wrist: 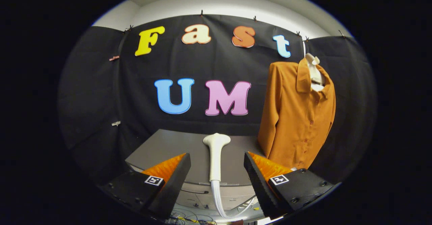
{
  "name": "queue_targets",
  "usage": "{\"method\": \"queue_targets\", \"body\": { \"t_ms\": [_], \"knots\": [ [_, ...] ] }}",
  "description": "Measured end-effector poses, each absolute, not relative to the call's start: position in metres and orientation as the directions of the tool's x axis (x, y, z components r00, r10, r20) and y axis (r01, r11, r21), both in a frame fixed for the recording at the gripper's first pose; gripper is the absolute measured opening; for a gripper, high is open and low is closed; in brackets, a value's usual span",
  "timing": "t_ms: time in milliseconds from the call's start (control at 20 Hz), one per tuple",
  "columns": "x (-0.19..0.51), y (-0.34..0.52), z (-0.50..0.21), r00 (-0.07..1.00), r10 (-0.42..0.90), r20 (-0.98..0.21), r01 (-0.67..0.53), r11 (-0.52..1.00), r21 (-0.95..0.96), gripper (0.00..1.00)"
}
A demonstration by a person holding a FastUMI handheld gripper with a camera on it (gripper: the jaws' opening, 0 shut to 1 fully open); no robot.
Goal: Iron the clothes twice with a garment steamer, once on the left side and once on the right side.
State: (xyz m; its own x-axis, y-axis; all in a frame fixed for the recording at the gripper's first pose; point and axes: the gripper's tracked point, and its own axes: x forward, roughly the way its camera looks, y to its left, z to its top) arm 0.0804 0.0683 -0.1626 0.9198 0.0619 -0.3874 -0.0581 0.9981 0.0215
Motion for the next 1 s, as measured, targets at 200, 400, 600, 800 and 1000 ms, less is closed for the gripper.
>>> {"method": "queue_targets", "body": {
  "t_ms": [200,400,600,800,1000],
  "knots": [
    [0.110,0.073,-0.232,0.850,0.030,-0.526,-0.031,1.000,0.007,0.99],
    [0.132,0.083,-0.280,0.788,0.017,-0.615,-0.021,1.000,0.002,0.99],
    [0.144,0.085,-0.313,0.747,-0.011,-0.664,-0.016,0.999,-0.036,0.98],
    [0.153,0.081,-0.319,0.758,0.005,-0.652,0.002,1.000,0.010,0.63],
    [0.150,0.076,-0.315,0.788,0.022,-0.616,-0.011,1.000,0.022,0.34]
  ]
}}
